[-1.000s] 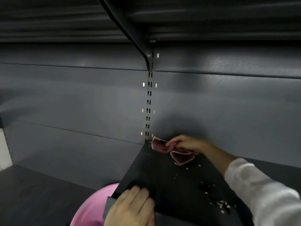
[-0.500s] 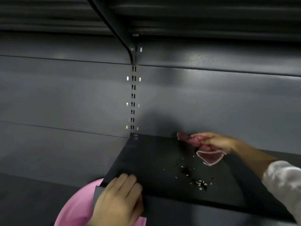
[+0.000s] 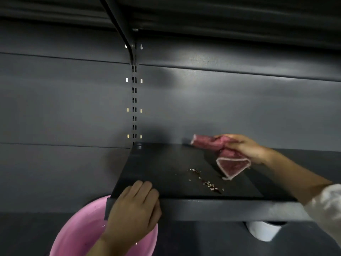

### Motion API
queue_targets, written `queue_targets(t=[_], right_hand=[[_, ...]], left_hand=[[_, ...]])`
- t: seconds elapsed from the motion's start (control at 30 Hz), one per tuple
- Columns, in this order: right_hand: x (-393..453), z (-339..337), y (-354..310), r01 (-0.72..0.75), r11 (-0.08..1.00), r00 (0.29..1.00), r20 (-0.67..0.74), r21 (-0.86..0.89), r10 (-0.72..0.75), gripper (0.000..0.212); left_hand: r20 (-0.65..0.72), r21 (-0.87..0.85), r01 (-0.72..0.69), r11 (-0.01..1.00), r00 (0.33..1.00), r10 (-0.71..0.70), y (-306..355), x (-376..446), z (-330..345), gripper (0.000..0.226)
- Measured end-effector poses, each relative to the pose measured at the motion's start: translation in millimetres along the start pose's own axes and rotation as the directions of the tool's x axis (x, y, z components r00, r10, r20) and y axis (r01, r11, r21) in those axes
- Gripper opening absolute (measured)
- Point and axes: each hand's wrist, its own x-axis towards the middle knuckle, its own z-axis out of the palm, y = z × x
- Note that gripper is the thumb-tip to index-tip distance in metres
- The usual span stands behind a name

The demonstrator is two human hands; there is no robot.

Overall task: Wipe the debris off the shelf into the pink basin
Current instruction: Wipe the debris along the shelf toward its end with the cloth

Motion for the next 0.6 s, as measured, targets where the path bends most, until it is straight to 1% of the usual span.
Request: queue_targets(t=[0.03,0.07,0.13,0.17,0.23,0.27,0.33,0.43,0.53,0.6], right_hand=[[-12.4,-14.0,2.8,0.006,1.0,0.997,-0.073,-0.021,-0.008,0.028],[-26.3,-26.0,7.6,-0.004,0.997,0.993,-0.117,-0.074,-0.005,0.028],[-52.1,-40.2,20.8,-0.084,0.976,0.985,-0.165,-0.203,0.051,0.03],[-62.4,-41.6,28.8,-0.145,0.954,0.981,-0.165,-0.262,0.104,0.031],[-75.6,-34.4,39.6,-0.255,0.861,0.966,-0.149,-0.441,0.21,0.032],[-77.3,-27.8,40.9,-0.262,0.811,0.965,-0.137,-0.522,0.224,0.036],[-74.7,-10.1,33.4,-0.185,0.802,0.978,-0.031,-0.569,0.204,0.048],[-66.7,25.7,19.2,-0.07,0.785,0.987,0.072,-0.615,0.145,0.052],[-58.5,64.6,4.4,0.02,0.839,0.995,0.091,-0.544,0.035,0.05],[-51.1,84.6,-5.3,0.099,0.843,0.994,0.092,-0.529,-0.059,0.047]], left_hand=[[-0.004,-0.013,-0.002,1.0,1.0,0.001,0.1,-0.3,0.6,0.026],[-0.009,-0.022,-0.004,1.0,1.0,0.004,0.0,-0.7,1.3,0.026],[-0.019,-0.033,-0.005,0.999,1.0,0.004,-0.3,-0.8,2.7,0.026],[-0.026,-0.034,-0.005,0.999,1.0,0.004,-0.5,-0.7,3.2,0.025],[-0.041,-0.031,-0.009,0.999,0.999,0.007,-0.3,-0.5,3.5,0.025],[-0.045,-0.03,-0.01,0.999,0.999,0.009,-0.2,-0.5,3.5,0.025],[-0.05,-0.022,-0.007,1.0,0.999,0.006,0.1,-0.1,3.6,0.025],[-0.041,-0.009,-0.003,1.0,0.999,0.002,0.6,0.4,5.1,0.025],[-0.016,-0.027,-0.005,1.0,1.0,0.005,1.9,1.5,4.3,0.027],[0.007,-0.044,0.0,0.999,1.0,0.0,1.3,1.9,1.9,0.028]])
